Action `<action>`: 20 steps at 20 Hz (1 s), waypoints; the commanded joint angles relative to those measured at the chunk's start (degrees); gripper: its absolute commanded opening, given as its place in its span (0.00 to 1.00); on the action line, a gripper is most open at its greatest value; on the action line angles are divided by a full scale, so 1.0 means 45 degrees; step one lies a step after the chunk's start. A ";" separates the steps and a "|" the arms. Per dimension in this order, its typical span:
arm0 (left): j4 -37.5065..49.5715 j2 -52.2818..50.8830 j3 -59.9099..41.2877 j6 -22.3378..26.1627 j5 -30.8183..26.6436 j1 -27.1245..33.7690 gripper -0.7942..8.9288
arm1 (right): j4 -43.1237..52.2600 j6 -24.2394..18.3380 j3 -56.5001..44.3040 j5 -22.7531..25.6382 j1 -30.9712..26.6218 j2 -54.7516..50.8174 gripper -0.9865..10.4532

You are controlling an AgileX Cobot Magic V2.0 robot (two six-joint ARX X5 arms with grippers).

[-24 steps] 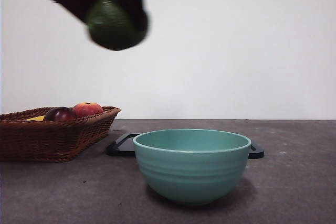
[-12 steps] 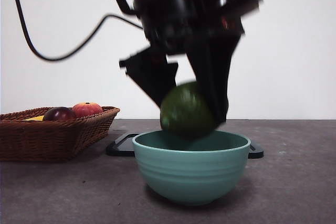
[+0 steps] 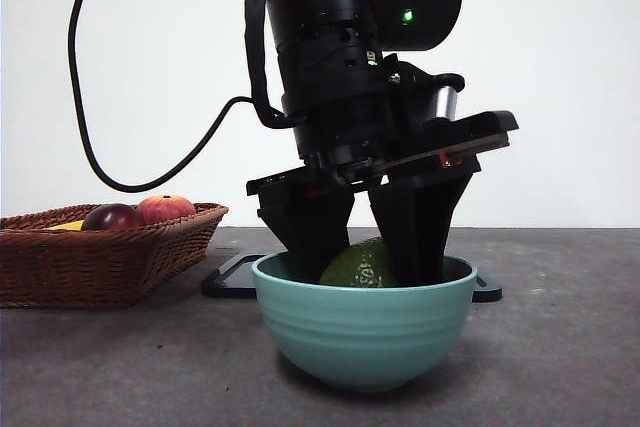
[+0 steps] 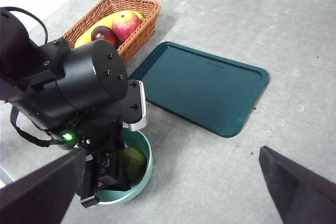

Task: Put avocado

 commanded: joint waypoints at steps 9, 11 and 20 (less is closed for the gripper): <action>-0.0534 0.0316 0.0398 0.0646 -0.0049 -0.0151 0.70 | 0.0039 0.0141 0.0223 -0.0044 0.0019 0.0053 0.65; -0.1044 0.0316 0.0840 0.0763 -0.0049 -0.0160 0.69 | 0.0010 0.0141 0.0219 -0.0044 0.0019 0.0053 0.65; -0.3551 -0.2176 0.2404 0.1637 -0.0049 -0.0160 0.69 | -0.0010 0.0141 0.0219 -0.0044 0.0019 0.0053 0.65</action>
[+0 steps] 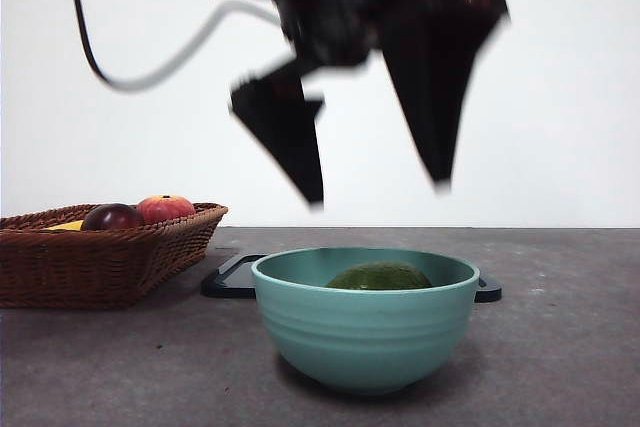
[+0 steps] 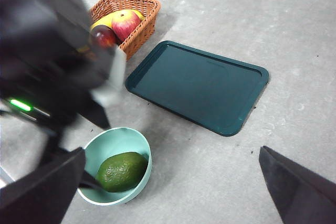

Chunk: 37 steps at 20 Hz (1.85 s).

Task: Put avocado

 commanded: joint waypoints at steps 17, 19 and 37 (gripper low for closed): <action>-0.0097 -1.3663 -0.4119 0.0869 -0.1719 0.0170 0.69 | -0.0267 0.0355 0.0219 -0.0044 0.0019 0.0073 0.65; 0.0253 -1.5135 -0.5557 0.0549 -0.1719 0.0170 0.69 | -0.0316 0.0355 0.0219 -0.0039 0.0019 0.0073 0.65; 0.2861 -1.7879 -0.7849 0.0384 -0.1773 0.0170 0.69 | 0.0301 0.2137 0.0262 0.2511 0.5124 0.5649 0.64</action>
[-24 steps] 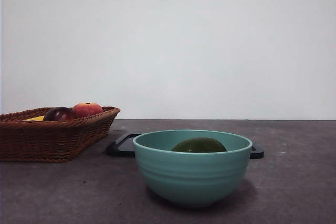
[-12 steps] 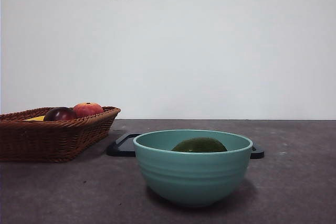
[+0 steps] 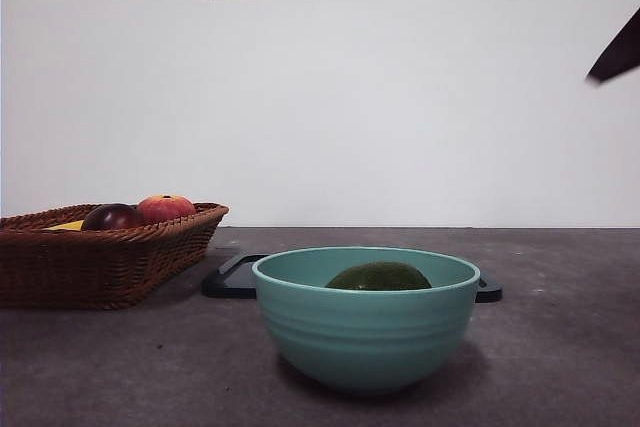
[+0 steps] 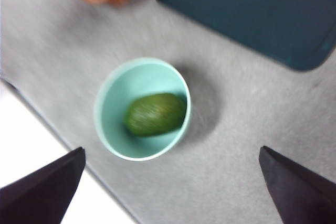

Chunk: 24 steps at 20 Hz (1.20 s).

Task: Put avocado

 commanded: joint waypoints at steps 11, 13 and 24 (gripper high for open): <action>0.0175 0.0019 0.0165 0.0000 0.0005 -0.0112 0.69 | 0.0374 0.1341 0.1413 0.2958 0.2356 0.6115 0.62; 0.0175 0.0019 0.0165 0.0000 0.0005 -0.0112 0.69 | 0.0457 0.1462 0.1535 0.3138 0.2385 0.6679 0.61; 0.0180 0.0019 0.0165 0.0015 0.0005 -0.0112 0.69 | 0.1078 0.2798 0.1554 0.3021 0.2725 0.8155 0.36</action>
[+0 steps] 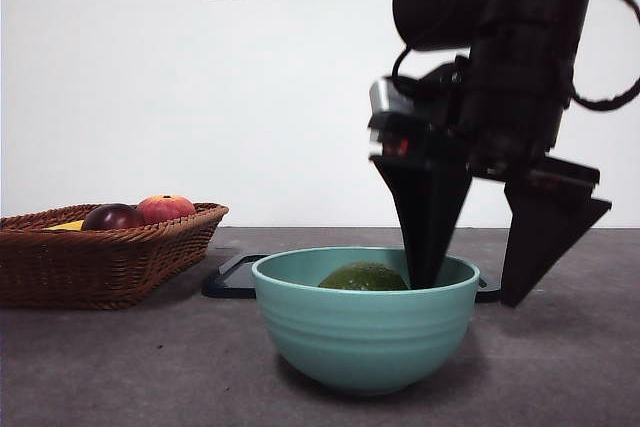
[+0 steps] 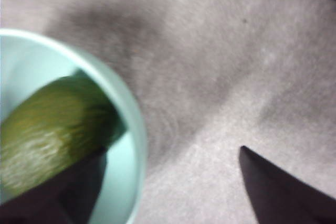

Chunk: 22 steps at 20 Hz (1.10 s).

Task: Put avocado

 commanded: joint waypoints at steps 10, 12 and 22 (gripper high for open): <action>-0.0160 0.0019 0.0165 0.0010 0.0010 -0.0112 0.69 | 0.0427 0.1132 0.0797 -0.0306 0.0223 0.0510 0.10; -0.0155 0.0019 0.0165 0.0005 0.0010 -0.0112 0.69 | 0.0087 0.1127 0.1676 -0.0243 -0.0126 0.0699 0.10; -0.0151 0.0019 0.0165 0.0010 0.0010 -0.0112 0.69 | -0.2200 0.0563 0.9224 -0.0350 -0.2152 0.5435 0.10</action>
